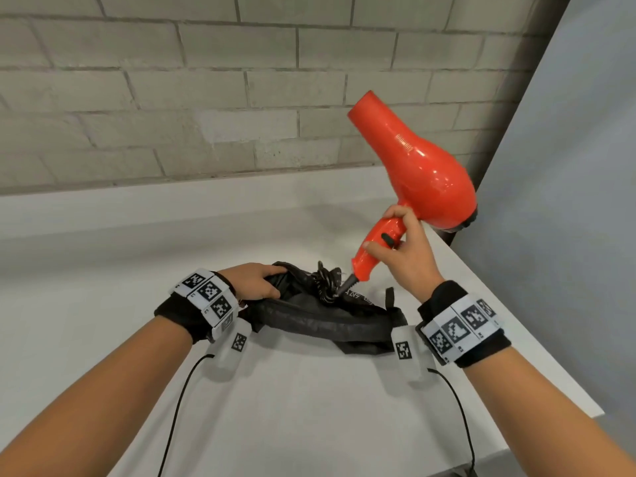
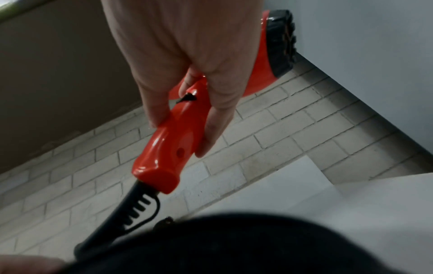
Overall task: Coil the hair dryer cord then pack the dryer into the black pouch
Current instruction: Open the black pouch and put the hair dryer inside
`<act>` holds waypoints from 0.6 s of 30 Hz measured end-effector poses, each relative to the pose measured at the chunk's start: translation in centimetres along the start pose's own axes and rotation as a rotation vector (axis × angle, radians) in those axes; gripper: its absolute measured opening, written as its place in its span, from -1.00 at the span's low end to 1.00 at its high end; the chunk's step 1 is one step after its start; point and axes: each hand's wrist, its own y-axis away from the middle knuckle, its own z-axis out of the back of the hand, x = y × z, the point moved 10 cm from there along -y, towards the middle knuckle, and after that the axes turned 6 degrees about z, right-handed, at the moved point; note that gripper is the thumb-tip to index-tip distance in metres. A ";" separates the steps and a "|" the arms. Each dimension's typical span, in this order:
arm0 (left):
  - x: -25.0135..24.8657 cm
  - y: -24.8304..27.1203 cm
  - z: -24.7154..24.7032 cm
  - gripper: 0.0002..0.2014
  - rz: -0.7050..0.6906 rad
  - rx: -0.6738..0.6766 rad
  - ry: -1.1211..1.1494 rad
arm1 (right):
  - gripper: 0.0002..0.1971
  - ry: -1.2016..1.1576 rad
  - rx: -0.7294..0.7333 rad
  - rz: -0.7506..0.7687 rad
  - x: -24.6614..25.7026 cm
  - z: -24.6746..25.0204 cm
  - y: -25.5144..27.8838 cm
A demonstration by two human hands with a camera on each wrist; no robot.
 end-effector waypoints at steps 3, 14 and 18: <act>0.6 -0.1 0.6 -0.38 0.029 -0.032 0.029 | -0.48 0.030 0.092 0.030 -0.7 -0.6 0.3; 1.0 -1.4 1.7 -0.14 0.036 -0.146 0.146 | -0.52 -0.014 0.376 -0.010 -1.9 -3.5 1.7; -0.3 -1.0 1.5 -0.22 -0.104 -0.083 0.213 | -0.49 0.134 0.378 0.049 -2.3 -3.9 1.6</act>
